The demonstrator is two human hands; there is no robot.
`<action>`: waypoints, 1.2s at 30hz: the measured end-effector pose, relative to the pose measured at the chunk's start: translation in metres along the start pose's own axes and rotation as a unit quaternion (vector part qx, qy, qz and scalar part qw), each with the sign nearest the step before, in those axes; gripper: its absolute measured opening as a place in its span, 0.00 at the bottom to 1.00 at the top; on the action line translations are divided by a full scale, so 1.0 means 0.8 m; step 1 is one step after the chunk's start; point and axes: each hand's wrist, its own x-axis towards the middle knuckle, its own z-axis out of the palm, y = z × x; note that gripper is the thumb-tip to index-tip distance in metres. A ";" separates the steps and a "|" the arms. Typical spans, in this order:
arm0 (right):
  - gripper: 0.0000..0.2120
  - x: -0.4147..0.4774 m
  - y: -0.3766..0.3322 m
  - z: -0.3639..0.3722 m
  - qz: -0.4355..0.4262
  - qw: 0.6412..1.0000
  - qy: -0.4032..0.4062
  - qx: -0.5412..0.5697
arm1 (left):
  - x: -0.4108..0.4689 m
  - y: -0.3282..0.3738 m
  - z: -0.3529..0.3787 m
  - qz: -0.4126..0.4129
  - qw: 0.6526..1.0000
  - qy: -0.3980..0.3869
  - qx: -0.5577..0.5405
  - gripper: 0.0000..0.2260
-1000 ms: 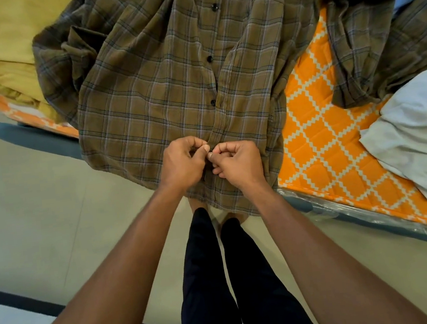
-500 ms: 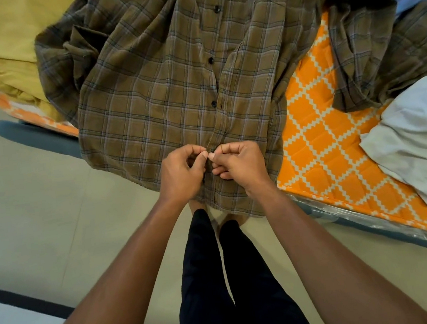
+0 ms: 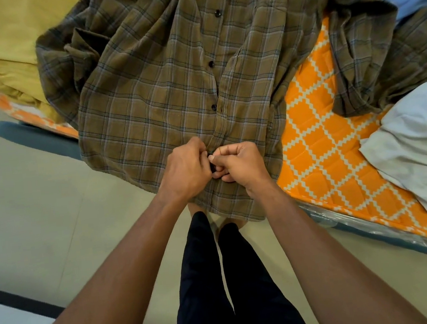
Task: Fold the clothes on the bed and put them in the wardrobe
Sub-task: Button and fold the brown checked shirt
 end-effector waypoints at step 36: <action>0.24 0.058 -0.097 -0.013 -0.105 0.892 0.158 -0.410 | 0.142 0.032 -0.067 0.053 0.993 -0.103 -0.012 0.06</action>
